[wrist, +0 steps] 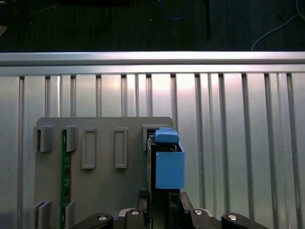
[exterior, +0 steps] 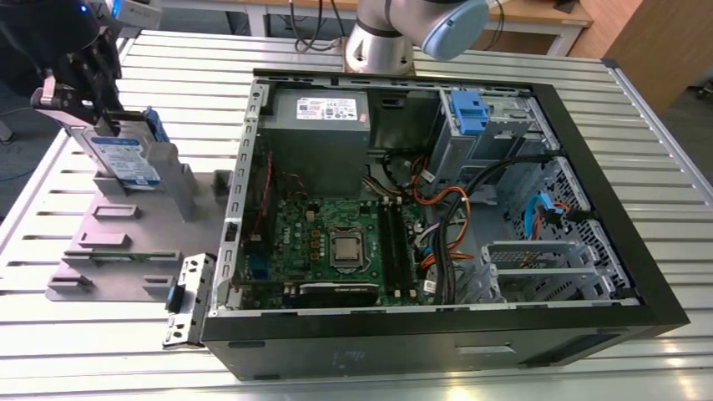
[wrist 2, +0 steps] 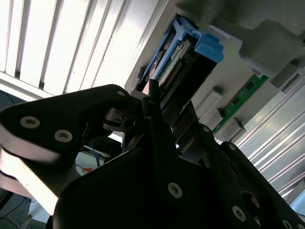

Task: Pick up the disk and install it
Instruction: 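Pick up the disk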

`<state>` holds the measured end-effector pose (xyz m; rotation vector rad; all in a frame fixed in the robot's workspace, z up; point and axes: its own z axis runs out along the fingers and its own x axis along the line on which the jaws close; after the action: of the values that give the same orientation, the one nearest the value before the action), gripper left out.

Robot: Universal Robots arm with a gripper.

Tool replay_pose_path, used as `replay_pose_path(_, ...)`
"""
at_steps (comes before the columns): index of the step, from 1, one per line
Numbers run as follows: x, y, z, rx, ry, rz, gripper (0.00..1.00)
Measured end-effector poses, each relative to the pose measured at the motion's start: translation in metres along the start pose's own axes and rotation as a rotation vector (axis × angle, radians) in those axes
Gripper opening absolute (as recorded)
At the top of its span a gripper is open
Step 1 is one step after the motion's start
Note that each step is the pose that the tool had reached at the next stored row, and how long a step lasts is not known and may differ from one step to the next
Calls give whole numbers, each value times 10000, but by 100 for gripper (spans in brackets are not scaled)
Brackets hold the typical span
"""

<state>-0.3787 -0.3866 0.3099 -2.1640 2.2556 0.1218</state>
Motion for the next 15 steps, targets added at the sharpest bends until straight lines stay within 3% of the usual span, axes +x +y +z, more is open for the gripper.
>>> replay_pose_path(7,-8,6,-128,0,0,0,35)
replay_pose_path(15,-8,6,-131,-1,2,0,35)
